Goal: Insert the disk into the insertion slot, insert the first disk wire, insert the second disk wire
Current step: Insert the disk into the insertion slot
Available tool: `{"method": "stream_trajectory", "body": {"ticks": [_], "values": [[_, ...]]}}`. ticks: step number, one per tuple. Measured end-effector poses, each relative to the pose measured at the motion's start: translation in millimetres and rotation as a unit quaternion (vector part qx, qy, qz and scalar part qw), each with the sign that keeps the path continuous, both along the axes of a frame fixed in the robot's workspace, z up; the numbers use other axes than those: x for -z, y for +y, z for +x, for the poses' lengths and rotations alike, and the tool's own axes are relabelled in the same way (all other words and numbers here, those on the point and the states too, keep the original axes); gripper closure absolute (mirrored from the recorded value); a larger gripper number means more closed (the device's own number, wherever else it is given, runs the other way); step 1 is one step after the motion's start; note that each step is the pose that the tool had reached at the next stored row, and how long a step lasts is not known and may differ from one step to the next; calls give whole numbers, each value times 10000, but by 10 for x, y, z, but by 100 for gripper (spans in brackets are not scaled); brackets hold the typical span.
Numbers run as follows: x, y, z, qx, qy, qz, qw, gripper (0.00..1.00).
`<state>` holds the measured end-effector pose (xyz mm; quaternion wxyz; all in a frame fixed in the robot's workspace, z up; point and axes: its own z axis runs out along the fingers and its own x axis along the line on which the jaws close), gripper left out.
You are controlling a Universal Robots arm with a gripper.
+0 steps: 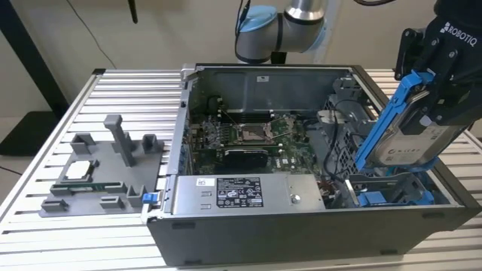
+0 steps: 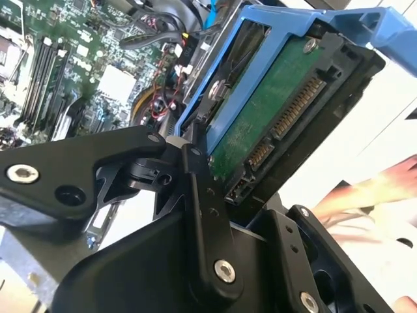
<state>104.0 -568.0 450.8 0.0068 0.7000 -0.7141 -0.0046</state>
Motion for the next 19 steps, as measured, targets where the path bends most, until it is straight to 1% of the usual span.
{"method": "stream_trajectory", "body": {"ticks": [6, 19], "values": [[92, -12, 32, 0, 15, 0, 10000, 100], [268, -40, 82, 0, 24, 0, 10000, 100]]}}
